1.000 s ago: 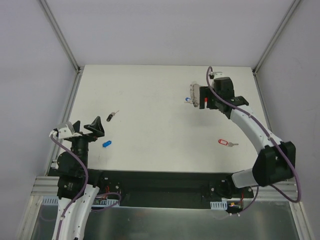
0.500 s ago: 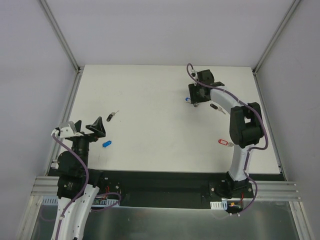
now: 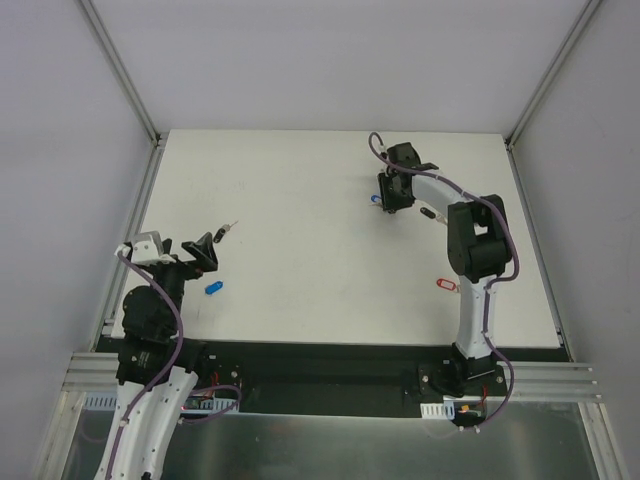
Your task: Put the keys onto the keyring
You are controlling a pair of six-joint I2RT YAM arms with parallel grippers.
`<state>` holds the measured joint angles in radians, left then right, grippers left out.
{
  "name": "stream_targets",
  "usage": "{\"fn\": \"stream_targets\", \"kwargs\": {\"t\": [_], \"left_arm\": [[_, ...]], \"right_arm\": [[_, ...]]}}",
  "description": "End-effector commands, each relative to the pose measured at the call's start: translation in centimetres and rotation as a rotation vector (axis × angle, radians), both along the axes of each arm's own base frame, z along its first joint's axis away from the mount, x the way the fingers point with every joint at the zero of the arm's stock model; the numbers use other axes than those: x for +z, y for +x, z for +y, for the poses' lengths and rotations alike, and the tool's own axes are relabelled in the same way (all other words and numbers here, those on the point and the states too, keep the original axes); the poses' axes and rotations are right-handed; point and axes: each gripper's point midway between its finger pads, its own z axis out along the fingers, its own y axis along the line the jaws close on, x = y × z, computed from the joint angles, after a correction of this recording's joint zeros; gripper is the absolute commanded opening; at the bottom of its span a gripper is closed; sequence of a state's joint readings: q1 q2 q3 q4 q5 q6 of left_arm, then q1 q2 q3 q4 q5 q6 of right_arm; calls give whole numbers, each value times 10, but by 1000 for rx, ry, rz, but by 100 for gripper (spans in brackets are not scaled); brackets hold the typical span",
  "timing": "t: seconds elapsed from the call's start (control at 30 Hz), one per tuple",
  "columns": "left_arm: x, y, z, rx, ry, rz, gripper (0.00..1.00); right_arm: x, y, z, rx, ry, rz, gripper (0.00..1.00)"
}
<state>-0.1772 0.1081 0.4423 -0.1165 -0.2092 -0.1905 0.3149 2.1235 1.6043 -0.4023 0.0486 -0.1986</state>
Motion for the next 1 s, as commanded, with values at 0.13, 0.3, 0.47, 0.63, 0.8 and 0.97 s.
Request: {"fn": "stream_targets", "kwargs": {"t": [0.13, 0.3, 0.47, 0.63, 0.8, 0.97], "left_arm": [[8, 15, -21, -93, -45, 24, 99], [19, 29, -32, -135, -54, 38, 99], [35, 44, -38, -156, -44, 23, 99], [53, 60, -45, -175, -46, -13, 99], [61, 84, -52, -177, -13, -38, 99], [62, 100, -60, -177, 73, -44, 99]], "right_arm": [[-1, -13, -4, -34, -4, 12, 11], [10, -47, 4, 2, 5, 11, 1], [-4, -124, 21, 45, 9, 113, 1], [5, -199, 44, 120, 6, 147, 2], [32, -250, 81, 250, 15, 116, 22], [74, -258, 88, 299, 45, 47, 43]]}}
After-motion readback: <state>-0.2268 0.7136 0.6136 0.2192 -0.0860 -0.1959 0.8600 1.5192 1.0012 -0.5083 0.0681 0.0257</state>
